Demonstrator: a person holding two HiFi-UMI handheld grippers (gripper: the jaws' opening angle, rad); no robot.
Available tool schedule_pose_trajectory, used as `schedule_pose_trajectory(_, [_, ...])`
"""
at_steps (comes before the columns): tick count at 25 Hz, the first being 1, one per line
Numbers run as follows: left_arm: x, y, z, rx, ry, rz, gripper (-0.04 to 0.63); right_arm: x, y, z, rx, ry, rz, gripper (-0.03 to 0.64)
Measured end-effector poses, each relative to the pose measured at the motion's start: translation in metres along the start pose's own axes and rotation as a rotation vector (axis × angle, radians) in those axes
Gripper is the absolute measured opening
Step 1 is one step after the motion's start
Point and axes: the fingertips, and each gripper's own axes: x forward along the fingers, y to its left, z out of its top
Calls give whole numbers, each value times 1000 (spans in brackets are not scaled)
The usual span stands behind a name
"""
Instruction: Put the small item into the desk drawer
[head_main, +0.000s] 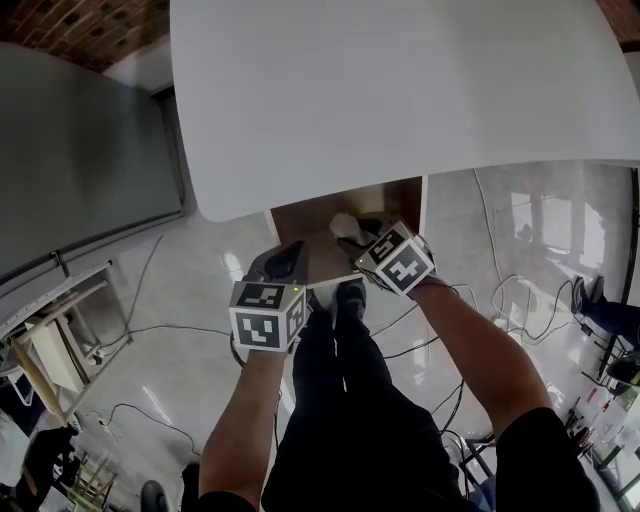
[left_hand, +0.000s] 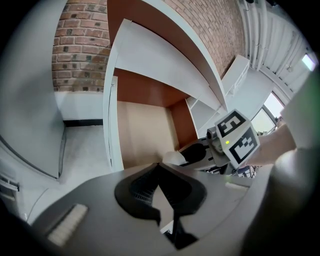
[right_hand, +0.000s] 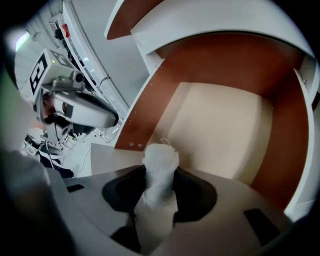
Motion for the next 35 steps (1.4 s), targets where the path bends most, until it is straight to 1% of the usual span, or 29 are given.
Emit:
schedule_pose_trajectory(2, [0,0,-1,-3,-1,-1,12,9,-1,-4,10,40,16,162])
schedule_pose_trajectory(4, [0,2,-2,-8,-2,1,12,15,0,4,4,47,27,161])
schedule_pose_trajectory(6, [-1,3,0,-11,-5,2,12,20,-3,10,-29,66,14,163])
schedule_pose_trajectory(9, [-6,1,4,-10,-16,-4,12,27,-9,12,-20,98,3,163])
schedule_pose_trajectory(15, [-12,5,2,-13,-20,-5,12,41,-1,4,-52,209,43,163])
schedule_pose_trajectory(17, [-14,8,-2,-19,-16,-7,12,43,-2,2,-49,229,36,163])
schedule_pose_trajectory(21, [-19,12,-4,-26,-10,-11,12,43,-8,-2,-10,244,-2,167])
schedule_pose_trajectory(25, [-25,13,-4,-37,-6,-18,12,37,-13,0,31,182,-27,202])
schedule_pose_trajectory(29, [-41,4,10,-36,-18,-34,12,4,-14,-6,98,111,-56,206])
schedule_pose_trajectory(31, [-58,1,21,-35,-31,-41,12,-20,-10,-5,165,65,-70,206])
schedule_pose_trajectory(34, [-87,-6,32,-41,-53,-52,12,-65,3,-9,307,-5,-105,204])
schedule_pose_trajectory(35, [-95,-11,36,-45,-63,-55,12,-83,5,-10,341,-28,-121,204])
